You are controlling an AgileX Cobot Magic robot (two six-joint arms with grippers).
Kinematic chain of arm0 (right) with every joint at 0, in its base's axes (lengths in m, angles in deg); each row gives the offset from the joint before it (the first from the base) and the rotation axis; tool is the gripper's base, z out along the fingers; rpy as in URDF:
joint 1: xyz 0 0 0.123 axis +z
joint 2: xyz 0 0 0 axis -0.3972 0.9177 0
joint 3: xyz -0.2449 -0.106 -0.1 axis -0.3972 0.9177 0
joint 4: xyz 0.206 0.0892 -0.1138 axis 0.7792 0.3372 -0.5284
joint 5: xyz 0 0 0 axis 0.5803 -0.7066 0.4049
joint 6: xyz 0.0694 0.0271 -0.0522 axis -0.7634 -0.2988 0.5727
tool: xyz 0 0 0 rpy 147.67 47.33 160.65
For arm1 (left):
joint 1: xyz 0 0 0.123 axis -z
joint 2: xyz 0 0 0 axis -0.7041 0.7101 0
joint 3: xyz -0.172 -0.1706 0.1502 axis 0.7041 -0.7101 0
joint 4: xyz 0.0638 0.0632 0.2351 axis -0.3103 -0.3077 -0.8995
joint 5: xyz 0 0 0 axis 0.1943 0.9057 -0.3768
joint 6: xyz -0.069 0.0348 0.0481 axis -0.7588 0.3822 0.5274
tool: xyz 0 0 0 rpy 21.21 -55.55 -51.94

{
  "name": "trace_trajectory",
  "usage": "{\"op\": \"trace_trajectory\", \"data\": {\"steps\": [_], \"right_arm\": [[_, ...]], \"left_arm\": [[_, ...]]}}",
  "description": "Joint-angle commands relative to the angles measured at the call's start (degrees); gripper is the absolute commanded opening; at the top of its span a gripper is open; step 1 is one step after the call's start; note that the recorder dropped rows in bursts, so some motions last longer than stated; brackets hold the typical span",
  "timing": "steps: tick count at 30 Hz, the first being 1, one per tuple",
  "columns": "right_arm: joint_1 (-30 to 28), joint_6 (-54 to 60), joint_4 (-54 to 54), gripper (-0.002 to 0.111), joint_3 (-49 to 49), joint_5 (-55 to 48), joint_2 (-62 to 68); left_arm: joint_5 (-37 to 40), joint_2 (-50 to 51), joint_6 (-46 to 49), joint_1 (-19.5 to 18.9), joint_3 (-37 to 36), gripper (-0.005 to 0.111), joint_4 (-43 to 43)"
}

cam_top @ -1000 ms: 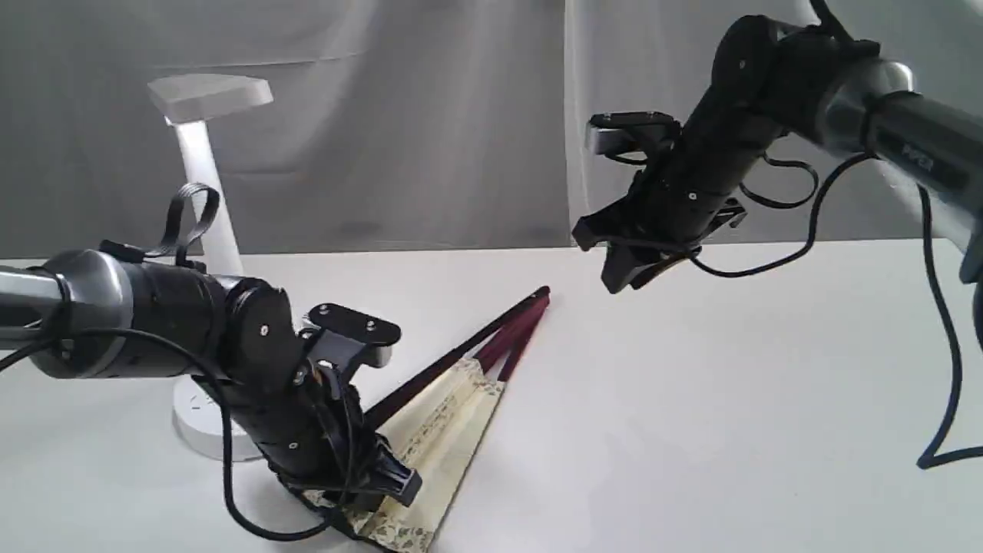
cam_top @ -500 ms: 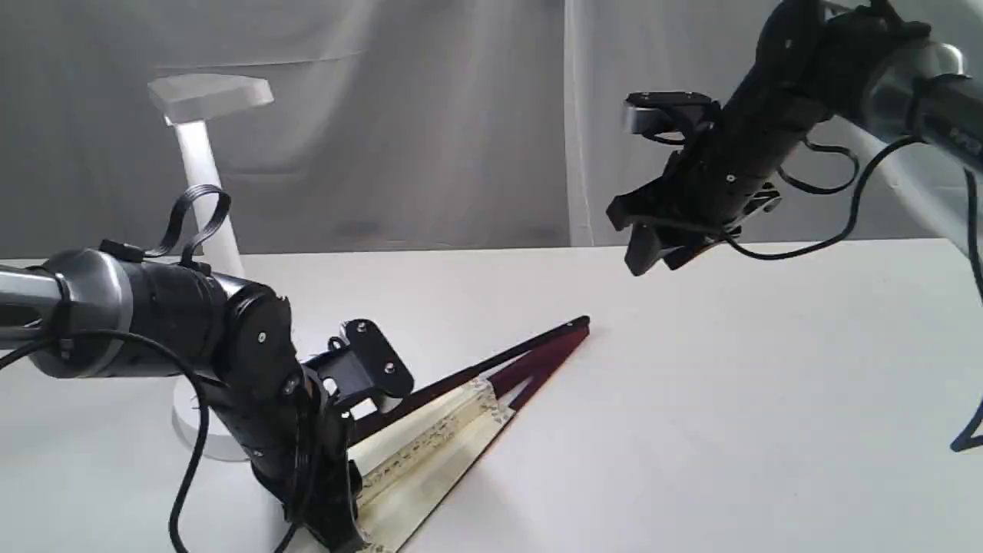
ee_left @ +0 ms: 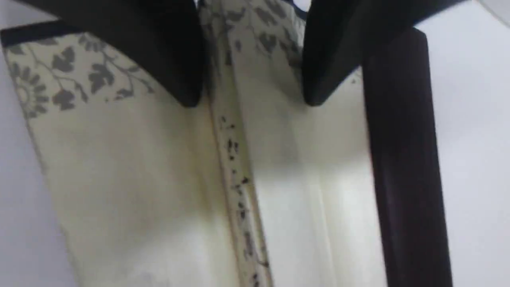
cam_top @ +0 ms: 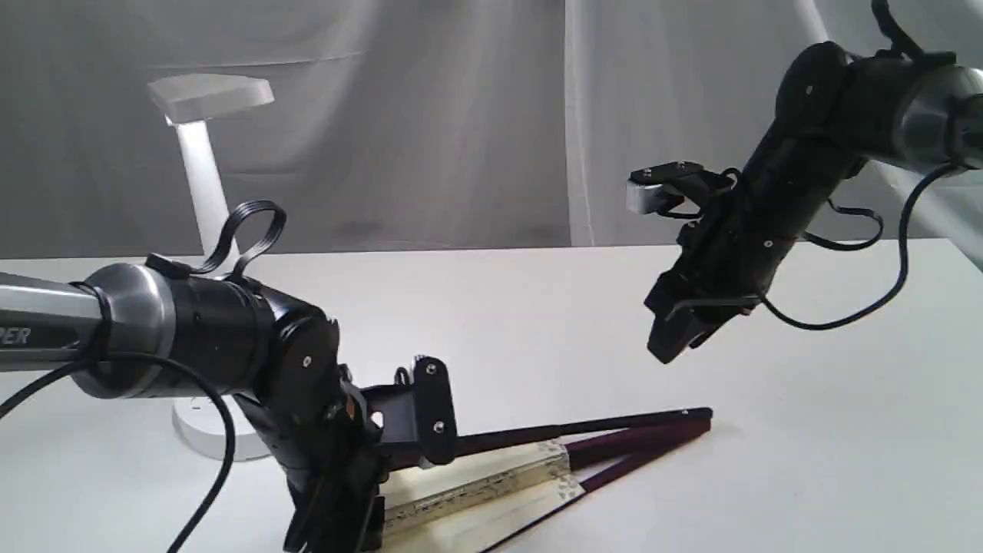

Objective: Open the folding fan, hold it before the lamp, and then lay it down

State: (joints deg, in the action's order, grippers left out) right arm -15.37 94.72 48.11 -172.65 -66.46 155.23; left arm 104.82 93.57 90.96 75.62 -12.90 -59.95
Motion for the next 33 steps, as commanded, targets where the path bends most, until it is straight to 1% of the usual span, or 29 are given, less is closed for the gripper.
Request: {"op": "trace_trajectory", "data": {"steps": [1,4,8,11,12,14,17,19,23,27,33], "right_arm": [[-0.07,2.62,1.46,0.041,1.94,-0.02,-1.44],[0.06,4.26,5.72,0.041,3.14,-0.02,-1.44],[0.75,11.55,13.71,0.041,3.65,-0.02,-1.44],[1.12,10.33,18.33,0.042,3.65,-0.02,-0.73],[1.14,10.32,19.25,0.042,3.65,-0.02,-0.58],[1.57,10.21,19.37,0.046,3.65,-0.02,0.47],[1.84,11.14,18.98,0.052,3.65,-0.02,1.56],[1.84,12.20,18.74,0.054,3.65,-0.02,2.34],[1.84,12.75,19.24,0.054,3.65,-0.02,4.36],[2.29,12.75,22.36,0.054,3.65,-0.02,6.07],[2.70,13.66,20.29,0.054,3.65,-0.02,6.89]], "left_arm": [[-1.14,0.00,0.84,0.76,0.15,0.038,-1.81],[-2.26,-0.25,0.33,0.76,0.15,0.038,-4.90],[-5.50,-0.25,-0.39,0.76,0.15,0.038,-4.91],[-9.42,-0.61,-4.25,0.76,0.15,0.039,-4.69],[-10.46,-0.72,-5.01,0.76,0.15,0.040,-4.69],[-11.97,-1.48,-5.88,0.76,0.15,0.047,-4.38],[-11.72,-2.10,-5.88,0.76,0.15,0.054,-3.29],[-11.05,-2.63,-6.30,0.76,0.15,0.058,-3.16],[-10.23,-4.33,-13.26,0.66,0.15,0.058,-2.93],[-8.34,-6.34,-20.09,0.66,0.15,0.058,-1.37],[-2.25,-8.75,-21.16,0.66,0.15,0.058,6.10]]}}
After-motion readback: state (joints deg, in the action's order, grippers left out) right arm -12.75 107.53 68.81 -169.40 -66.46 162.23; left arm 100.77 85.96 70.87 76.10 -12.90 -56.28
